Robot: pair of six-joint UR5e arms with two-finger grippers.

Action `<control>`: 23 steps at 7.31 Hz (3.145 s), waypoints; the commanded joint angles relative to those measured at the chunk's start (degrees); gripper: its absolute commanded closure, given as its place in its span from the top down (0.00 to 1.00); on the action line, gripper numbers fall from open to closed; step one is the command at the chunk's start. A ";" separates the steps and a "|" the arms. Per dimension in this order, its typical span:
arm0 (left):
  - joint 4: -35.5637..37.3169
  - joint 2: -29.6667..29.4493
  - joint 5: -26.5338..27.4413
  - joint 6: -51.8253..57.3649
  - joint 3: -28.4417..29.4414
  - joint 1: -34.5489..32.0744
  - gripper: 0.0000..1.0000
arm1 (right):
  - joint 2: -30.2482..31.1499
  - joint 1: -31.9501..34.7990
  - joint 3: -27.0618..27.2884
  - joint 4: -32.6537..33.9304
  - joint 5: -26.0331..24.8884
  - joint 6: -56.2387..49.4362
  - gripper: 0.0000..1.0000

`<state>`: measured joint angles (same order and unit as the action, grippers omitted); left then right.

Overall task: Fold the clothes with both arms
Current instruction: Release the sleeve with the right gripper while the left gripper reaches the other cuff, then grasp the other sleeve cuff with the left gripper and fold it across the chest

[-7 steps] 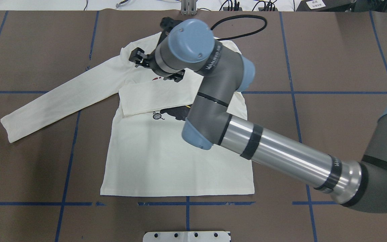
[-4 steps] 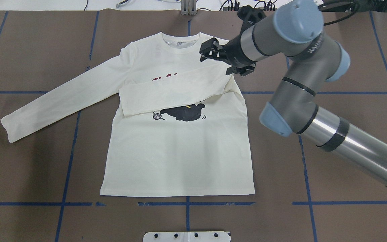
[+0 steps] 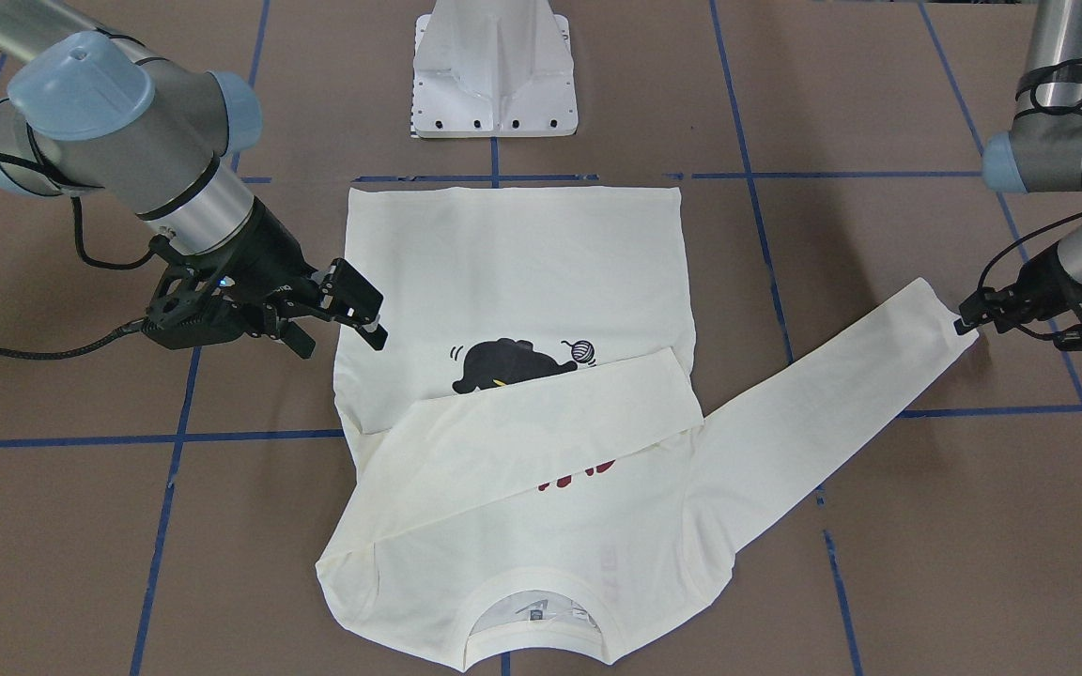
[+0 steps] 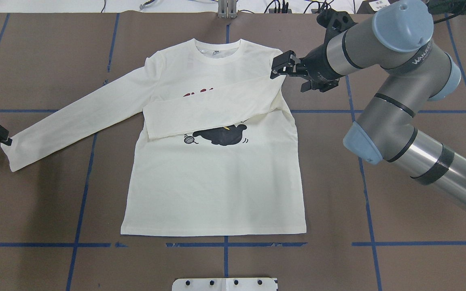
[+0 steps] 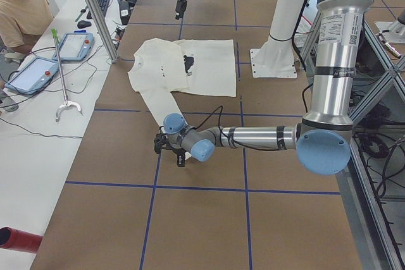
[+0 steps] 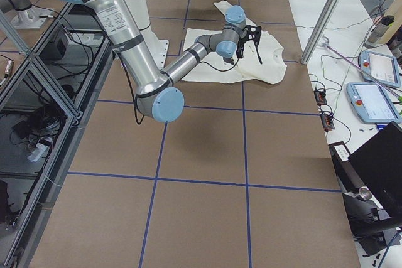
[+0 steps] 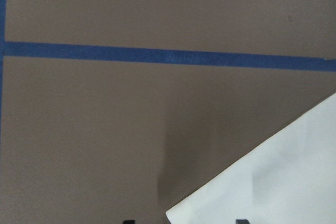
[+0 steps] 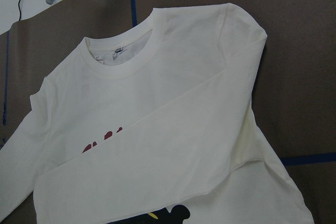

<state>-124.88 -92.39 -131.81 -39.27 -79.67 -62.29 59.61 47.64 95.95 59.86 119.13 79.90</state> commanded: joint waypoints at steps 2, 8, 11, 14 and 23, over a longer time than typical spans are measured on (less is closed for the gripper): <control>0.34 -1.38 0.24 -0.01 0.31 1.03 0.00 | 0.07 0.00 -0.07 0.00 -0.03 -0.10 1.00; 25.03 -11.69 -7.30 -6.11 -21.62 1.03 0.00 | 5.41 5.94 3.61 -0.09 5.73 -3.75 1.00; 30.93 -36.46 -2.36 -32.78 -22.64 12.04 0.00 | 13.67 18.25 4.94 -0.53 19.01 -17.11 1.00; 19.06 -55.28 17.67 -46.36 -2.03 29.38 0.00 | 15.45 20.74 6.17 -0.44 20.79 -19.08 1.00; 11.68 -28.76 16.24 -40.38 -24.20 19.24 0.80 | 21.86 -12.56 18.47 -0.44 -10.02 8.88 0.99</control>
<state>-113.52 -126.04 -114.55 -83.63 -100.40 -40.68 79.38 46.67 111.46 59.37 122.02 80.80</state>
